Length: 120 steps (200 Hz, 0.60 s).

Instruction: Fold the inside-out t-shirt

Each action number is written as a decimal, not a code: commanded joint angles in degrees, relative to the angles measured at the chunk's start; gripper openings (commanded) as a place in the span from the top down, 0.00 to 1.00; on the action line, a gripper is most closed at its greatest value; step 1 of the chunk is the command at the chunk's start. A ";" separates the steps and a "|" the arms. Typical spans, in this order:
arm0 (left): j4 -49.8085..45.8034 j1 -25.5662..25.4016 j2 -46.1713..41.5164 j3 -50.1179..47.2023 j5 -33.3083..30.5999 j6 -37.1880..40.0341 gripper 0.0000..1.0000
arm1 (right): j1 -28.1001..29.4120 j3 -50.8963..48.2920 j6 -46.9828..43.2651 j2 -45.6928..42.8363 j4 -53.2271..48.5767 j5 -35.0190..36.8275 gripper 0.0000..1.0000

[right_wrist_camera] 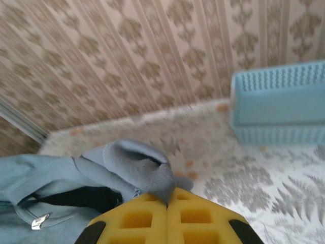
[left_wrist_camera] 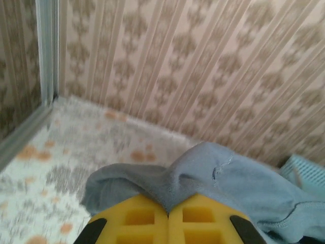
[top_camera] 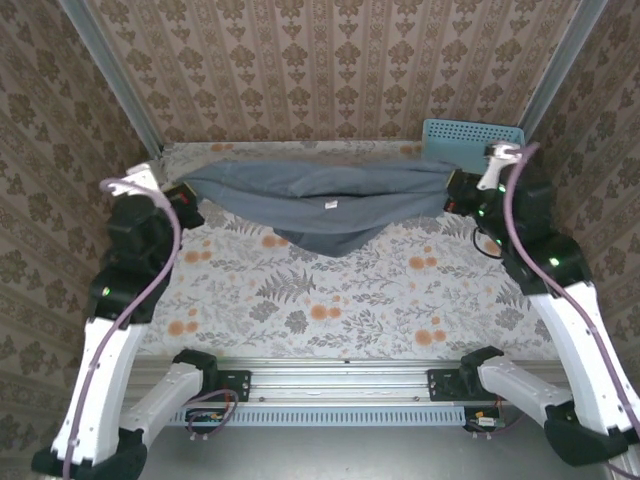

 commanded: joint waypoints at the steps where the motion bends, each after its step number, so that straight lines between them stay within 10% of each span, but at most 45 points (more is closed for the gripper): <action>1: 2.91 0.31 -4.15 2.07 -2.27 2.78 1.00 | -0.26 1.16 0.02 -3.32 1.12 -1.31 1.00; 63: -5.62 1.14 7.54 6.16 -3.76 2.14 1.00 | -0.42 0.27 -0.92 2.19 -2.01 1.68 1.00; 120: 1.24 1.15 -1.28 7.02 0.71 4.00 1.00 | -0.38 3.61 -1.27 -1.80 -1.14 -2.08 1.00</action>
